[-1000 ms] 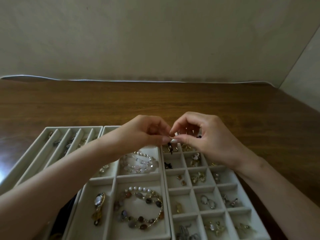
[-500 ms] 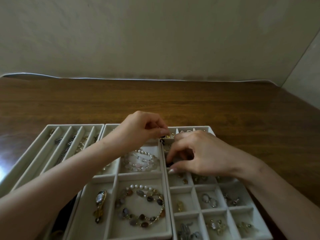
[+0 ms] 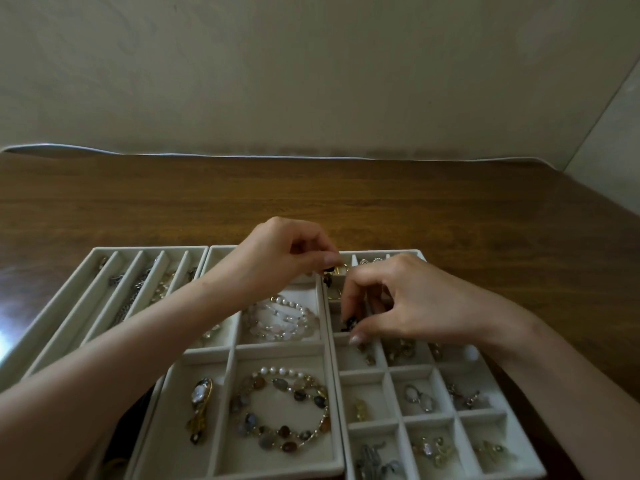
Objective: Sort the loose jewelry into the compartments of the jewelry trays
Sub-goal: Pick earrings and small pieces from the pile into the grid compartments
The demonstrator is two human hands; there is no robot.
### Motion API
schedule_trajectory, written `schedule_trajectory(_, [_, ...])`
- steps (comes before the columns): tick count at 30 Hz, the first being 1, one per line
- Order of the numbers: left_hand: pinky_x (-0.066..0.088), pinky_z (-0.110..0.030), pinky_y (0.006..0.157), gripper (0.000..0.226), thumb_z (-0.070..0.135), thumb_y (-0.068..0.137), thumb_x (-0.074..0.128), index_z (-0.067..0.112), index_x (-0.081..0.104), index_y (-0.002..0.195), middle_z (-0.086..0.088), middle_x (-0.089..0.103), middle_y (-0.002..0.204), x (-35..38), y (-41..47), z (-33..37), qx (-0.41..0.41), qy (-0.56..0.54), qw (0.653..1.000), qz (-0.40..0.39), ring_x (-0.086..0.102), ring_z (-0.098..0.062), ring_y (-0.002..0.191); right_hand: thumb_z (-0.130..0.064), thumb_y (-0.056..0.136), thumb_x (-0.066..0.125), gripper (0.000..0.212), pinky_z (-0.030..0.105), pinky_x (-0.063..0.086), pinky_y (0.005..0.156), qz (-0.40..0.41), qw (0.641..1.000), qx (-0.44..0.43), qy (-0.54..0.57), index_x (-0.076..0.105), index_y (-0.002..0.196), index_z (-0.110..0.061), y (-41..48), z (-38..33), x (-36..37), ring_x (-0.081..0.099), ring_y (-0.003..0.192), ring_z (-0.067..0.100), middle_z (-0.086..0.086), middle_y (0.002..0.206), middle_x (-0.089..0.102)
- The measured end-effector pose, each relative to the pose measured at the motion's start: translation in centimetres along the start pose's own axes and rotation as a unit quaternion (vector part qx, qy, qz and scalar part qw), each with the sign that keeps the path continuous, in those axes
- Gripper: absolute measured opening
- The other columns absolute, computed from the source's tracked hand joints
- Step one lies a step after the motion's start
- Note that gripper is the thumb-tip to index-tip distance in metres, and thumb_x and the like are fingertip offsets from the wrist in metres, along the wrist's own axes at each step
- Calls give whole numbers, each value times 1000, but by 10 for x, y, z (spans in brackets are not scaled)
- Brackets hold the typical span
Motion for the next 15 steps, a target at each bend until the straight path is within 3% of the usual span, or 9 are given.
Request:
schedule_trajectory(2, [46,-15,61,6,30,78,66,26,69,77,10,63,63,3,-1,4,12,-13,1000,-23,55,-1,60,-19,75,76,16,12,44,61,11,1000,9,11,66,84,-27,-1,3,-8,58,73,-7,-14,81,63])
schedule_trajectory(5, [53,-35,73,15,36,72,67,22,70,78,-2,69,77,12,-3,10,22,-39,996,-81,64,-18,74,-15,76,75,16,19,51,65,38,998,25,43,66,84,-25,-3,11,-22,62,75,-1,-9,83,65])
schedule_trajectory(10, [53,-19,73,14,19,75,67,13,71,86,3,70,81,27,-12,18,16,-86,980,-180,67,-10,79,-13,77,74,15,24,53,71,99,993,42,43,65,83,-25,-5,22,-37,62,77,5,-6,84,65])
schedule_trajectory(15, [48,-12,67,13,12,77,69,14,70,90,3,71,82,32,-14,22,16,-71,980,-187,65,-3,74,-13,78,73,15,23,53,70,120,991,44,36,65,83,-23,-3,26,-39,62,78,5,-6,84,65])
Point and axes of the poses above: each hand's wrist, its own y-axis towards the middle knuckle, its own x-axis out of the palm, z = x × y, the point moved 8 cm from there along y, towards the middle knuckle
